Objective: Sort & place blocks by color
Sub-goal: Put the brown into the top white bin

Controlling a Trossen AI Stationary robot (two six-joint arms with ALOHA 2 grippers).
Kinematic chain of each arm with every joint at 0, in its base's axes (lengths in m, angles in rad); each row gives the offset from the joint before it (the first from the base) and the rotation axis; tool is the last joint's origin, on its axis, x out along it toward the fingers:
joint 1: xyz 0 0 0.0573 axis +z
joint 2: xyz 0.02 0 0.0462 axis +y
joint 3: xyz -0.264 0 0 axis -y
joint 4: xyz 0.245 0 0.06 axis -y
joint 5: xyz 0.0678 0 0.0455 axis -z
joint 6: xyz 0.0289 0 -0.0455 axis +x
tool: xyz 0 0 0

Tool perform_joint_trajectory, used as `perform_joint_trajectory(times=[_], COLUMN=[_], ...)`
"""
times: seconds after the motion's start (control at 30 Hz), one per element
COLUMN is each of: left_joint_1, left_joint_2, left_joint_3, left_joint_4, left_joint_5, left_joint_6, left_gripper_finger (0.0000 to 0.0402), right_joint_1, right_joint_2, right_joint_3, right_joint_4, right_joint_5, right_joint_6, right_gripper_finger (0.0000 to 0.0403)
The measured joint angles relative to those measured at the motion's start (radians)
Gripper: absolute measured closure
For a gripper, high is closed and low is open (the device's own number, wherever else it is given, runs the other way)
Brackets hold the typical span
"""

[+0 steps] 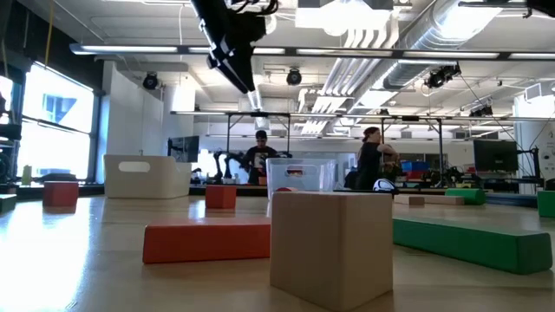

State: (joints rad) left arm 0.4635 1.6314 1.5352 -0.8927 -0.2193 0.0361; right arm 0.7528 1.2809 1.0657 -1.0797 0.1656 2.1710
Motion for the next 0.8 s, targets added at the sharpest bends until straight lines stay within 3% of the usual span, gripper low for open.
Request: perform_joint_trajectory(times=[0.27, 0.53, 0.8], left_joint_1=[0.048, 0.070, 0.115], left_joint_2=[0.000, 0.001, 0.001], left_joint_3=[0.000, 0.000, 0.000], left_joint_4=[-0.032, -0.033, -0.032], left_joint_5=[0.007, 0.009, 0.007], left_joint_6=[-0.013, -0.033, -0.033], left_gripper_finger=[0.0211, 0.0211, 0.0211], right_joint_1=[-0.193, -0.486, -0.819], right_joint_2=[-0.100, -0.174, -0.188], right_joint_3=[0.000, 0.000, 0.000], right_joint_4=[-0.137, -0.147, -0.050], right_joint_5=[0.136, 0.301, 0.246], right_joint_6=[-0.232, -0.679, -1.196], right_gripper_finger=[0.0268, 0.0268, 0.0268])
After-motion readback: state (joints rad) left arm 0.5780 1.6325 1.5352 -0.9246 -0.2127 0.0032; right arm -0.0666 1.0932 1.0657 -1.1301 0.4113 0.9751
